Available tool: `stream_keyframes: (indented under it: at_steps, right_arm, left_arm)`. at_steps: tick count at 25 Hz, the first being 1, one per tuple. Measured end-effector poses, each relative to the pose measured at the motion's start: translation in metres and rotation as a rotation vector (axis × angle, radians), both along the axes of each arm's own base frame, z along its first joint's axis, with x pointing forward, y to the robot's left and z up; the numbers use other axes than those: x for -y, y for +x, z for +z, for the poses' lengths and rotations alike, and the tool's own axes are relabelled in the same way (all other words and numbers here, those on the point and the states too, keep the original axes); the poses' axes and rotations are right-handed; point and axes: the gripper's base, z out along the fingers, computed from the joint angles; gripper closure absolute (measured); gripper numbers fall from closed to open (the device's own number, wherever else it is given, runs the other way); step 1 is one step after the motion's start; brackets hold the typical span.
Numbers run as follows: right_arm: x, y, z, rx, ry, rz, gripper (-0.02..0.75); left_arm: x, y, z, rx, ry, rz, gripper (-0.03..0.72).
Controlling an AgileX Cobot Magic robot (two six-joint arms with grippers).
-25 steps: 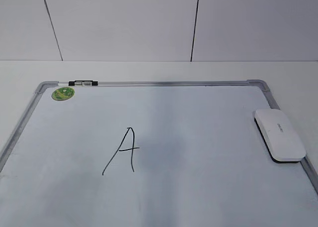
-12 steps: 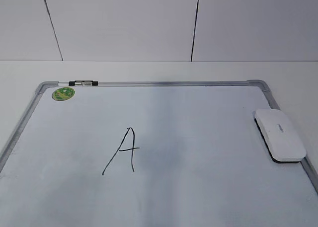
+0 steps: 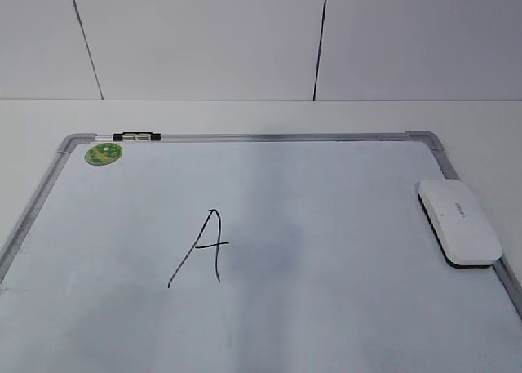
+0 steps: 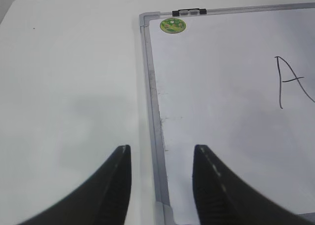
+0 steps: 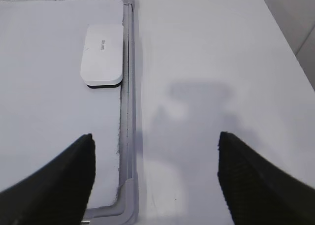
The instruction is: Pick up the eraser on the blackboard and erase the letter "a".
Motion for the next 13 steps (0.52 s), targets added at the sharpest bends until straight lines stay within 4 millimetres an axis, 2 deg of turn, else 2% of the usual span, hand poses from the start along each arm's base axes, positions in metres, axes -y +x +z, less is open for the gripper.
stream_keyframes:
  at_steps: [13]
  right_arm:
    - [0.0001, 0.0, 0.0, 0.0, -0.001, -0.001, 0.146]
  left_arm:
    - [0.0, 0.0, 0.0, 0.0, -0.001, 0.0, 0.402]
